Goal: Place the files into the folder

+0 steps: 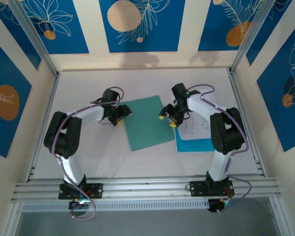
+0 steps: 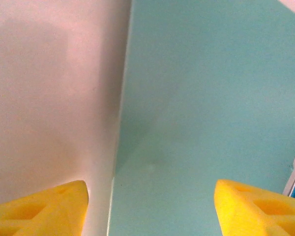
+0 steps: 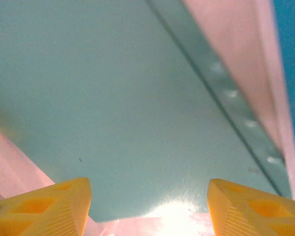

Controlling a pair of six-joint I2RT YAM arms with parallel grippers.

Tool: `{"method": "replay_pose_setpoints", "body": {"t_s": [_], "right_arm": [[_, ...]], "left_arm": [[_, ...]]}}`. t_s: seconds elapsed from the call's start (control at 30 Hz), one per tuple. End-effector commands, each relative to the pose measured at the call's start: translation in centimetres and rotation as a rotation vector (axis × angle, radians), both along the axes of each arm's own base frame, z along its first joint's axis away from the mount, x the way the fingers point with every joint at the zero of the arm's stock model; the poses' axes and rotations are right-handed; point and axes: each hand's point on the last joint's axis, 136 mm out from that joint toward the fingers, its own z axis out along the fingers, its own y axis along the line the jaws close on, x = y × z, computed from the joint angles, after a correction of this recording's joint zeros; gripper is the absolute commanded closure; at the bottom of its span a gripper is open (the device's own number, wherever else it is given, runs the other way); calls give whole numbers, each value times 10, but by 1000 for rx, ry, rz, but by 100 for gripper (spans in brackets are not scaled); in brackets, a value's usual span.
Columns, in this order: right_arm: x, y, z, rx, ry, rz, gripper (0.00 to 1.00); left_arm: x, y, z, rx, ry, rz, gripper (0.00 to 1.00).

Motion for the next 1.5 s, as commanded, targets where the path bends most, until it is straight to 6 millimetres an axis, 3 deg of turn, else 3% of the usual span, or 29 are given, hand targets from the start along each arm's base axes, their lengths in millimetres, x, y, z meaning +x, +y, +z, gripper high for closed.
{"method": "replay_pose_setpoints", "body": {"t_s": [0.0,0.1,0.2,0.4,0.6,0.77,0.97,1.17,1.47], "right_arm": [[13,2,-13,-48,15,36,37],[19,12,-22,-62,41,57,41],[13,20,-34,-76,80,79,44],[-31,40,-53,-41,211,84,46],[-64,68,-53,43,293,38,46],[-57,71,-34,54,253,31,46],[-45,42,-8,-39,89,53,44],[-42,37,-18,-125,37,132,41],[-38,52,-27,-128,40,172,40]], "left_arm": [[-24,2,8,29,36,16,34],[-42,-7,15,43,50,11,36],[-58,-24,25,32,46,3,38],[-79,-57,31,-12,60,-17,40],[-88,-52,9,-6,113,1,41],[-91,-41,2,43,124,-14,41],[-97,-37,17,42,92,-40,41],[-117,-41,25,-55,72,-40,38],[-144,-35,29,-117,51,-39,36]]}}
